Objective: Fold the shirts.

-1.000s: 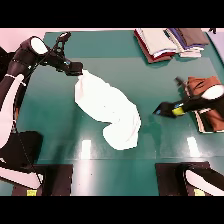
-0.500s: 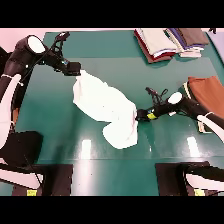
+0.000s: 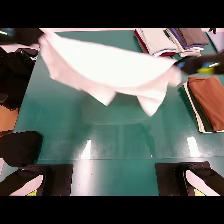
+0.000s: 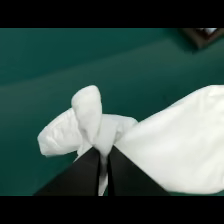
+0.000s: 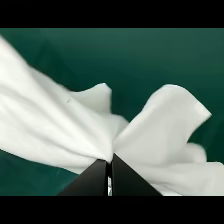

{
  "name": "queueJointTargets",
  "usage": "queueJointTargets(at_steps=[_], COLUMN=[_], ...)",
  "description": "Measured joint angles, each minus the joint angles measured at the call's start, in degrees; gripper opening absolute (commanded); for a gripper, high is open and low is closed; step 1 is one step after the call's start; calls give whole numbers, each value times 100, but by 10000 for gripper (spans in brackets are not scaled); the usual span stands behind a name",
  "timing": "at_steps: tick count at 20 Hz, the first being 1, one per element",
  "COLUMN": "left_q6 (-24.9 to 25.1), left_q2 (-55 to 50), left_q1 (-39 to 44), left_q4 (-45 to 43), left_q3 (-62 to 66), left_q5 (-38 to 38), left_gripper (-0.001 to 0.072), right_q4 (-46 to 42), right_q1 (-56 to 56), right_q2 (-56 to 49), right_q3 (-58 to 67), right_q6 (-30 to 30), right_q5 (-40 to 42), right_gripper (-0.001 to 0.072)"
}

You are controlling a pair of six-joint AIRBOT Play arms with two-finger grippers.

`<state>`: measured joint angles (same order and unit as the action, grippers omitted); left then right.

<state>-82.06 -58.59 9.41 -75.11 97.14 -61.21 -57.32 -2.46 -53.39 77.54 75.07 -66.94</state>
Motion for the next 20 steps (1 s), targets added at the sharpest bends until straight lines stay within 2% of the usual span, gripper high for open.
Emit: queueJointTargets(at_steps=[5, 10, 12, 15, 20], left_q6=[-33, -35, 4, 164, 275], left_q2=[1517, 1923, 1722, 944, -1023], left_q1=[2, 0, 0, 0, -2], left_q4=[72, 225, 267, 267, 258], left_q3=[2, 46, 59, 55, -26], left_q5=[472, 654, 555, -42, -863], left_gripper=[27, 27, 28, 28, 29], right_q4=[-37, -52, -72, -101, -328], right_q1=[-678, -997, -1038, -1064, -761], right_q2=[732, 579, 225, -437, -1755], right_q3=[1314, 2417, 2743, 2785, 1720], right_q6=[72, 249, 356, 470, 544], right_q5=[-560, -1016, -1259, -1554, -1681], right_gripper=[17, 17, 17, 17, 17])
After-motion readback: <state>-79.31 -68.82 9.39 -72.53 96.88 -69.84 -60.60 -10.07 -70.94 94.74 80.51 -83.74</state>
